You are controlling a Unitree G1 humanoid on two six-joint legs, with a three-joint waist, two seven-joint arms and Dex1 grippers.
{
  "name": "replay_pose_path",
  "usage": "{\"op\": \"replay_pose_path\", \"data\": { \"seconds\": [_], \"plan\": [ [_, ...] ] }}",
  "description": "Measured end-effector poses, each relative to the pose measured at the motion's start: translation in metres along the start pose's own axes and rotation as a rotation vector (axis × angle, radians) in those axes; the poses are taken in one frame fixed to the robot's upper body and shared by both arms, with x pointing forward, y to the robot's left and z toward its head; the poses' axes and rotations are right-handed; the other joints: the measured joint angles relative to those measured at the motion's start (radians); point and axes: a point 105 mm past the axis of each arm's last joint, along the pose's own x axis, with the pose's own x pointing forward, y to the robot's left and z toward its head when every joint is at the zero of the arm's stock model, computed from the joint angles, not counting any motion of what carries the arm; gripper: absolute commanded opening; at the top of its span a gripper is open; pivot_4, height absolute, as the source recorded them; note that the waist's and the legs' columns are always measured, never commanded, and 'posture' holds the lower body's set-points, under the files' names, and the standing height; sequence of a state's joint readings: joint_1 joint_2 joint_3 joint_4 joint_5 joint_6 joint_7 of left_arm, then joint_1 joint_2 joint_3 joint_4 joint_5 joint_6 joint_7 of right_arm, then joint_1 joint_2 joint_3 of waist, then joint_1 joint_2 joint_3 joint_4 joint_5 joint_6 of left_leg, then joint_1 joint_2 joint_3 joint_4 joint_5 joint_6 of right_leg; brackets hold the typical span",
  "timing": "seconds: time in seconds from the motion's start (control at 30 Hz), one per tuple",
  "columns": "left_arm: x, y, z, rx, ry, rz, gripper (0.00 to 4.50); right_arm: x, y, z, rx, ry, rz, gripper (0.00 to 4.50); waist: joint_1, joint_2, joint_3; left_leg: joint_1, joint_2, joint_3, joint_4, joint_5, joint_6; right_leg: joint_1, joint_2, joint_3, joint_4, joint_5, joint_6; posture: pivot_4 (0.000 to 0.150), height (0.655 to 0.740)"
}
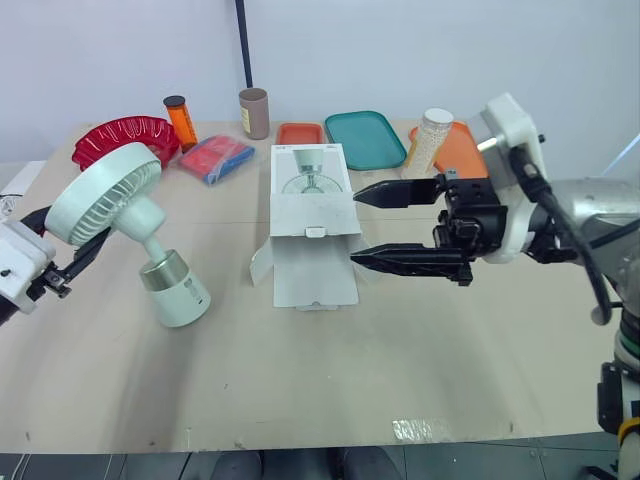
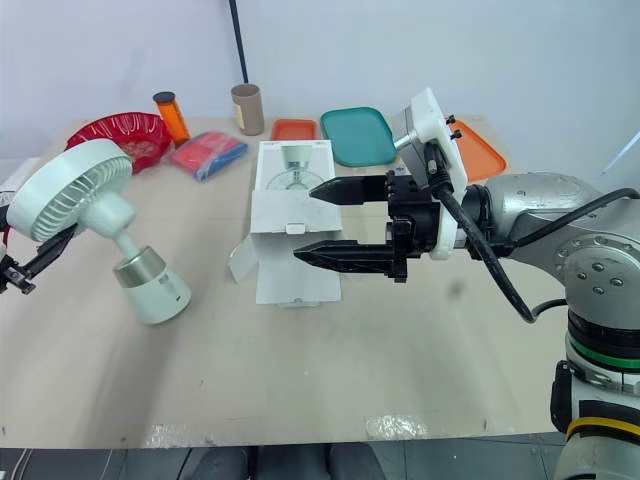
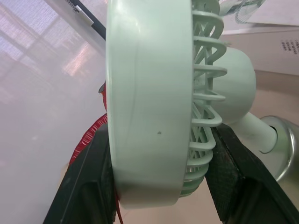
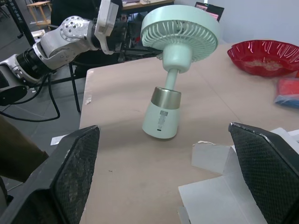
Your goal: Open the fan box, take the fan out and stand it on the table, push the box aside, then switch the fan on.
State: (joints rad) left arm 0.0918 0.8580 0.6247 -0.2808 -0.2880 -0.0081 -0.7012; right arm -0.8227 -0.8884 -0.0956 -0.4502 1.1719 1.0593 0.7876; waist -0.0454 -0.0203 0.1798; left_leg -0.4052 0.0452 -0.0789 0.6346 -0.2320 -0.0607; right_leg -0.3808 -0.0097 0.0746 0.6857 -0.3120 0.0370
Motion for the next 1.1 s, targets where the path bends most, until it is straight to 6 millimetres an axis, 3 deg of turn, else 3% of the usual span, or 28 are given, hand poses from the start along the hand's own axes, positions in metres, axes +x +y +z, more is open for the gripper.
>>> {"op": "replay_pose_path", "data": {
  "seconds": [0.43,0.63,0.77,0.83,1.1],
  "plan": [
    [0.005,0.025,0.001,0.054,0.027,0.063,2.15,0.006,-0.001,-0.006,0.002,-0.014,0.021,4.50,-0.001,-0.001,0.000,-0.002,0.001,0.000,0.000,0.000,0.001,-0.002,0.001,0.000,0.000,0.000,0.000,0.150,0.7400],
    [0.007,0.017,0.000,0.073,0.006,0.061,2.15,0.007,0.002,-0.007,-0.013,-0.006,0.033,4.50,-0.001,-0.001,0.001,-0.002,0.001,0.001,0.000,-0.001,0.001,-0.003,0.001,0.000,0.000,0.000,0.000,0.150,0.7400],
    [0.008,-0.004,-0.003,0.056,-0.030,0.042,2.15,0.007,0.002,-0.008,-0.031,0.004,0.021,4.50,0.000,-0.001,0.000,-0.002,0.001,0.001,0.000,-0.001,0.001,-0.002,0.001,0.000,0.000,0.000,0.000,0.150,0.7400],
    [0.010,-0.017,0.006,0.074,-0.075,0.021,2.15,0.007,0.002,-0.009,-0.039,0.016,0.015,4.50,0.000,-0.002,0.000,-0.002,0.001,0.001,0.000,-0.001,0.001,-0.002,0.001,0.000,0.000,0.000,-0.001,0.150,0.7400],
    [0.008,-0.030,0.002,-0.013,-0.081,0.085,2.15,0.007,0.001,-0.011,-0.031,0.027,0.003,4.50,0.000,-0.001,0.000,0.000,0.001,0.001,0.000,-0.001,0.001,-0.001,0.001,0.000,0.000,0.000,-0.001,0.150,0.7400]
  ]
}}
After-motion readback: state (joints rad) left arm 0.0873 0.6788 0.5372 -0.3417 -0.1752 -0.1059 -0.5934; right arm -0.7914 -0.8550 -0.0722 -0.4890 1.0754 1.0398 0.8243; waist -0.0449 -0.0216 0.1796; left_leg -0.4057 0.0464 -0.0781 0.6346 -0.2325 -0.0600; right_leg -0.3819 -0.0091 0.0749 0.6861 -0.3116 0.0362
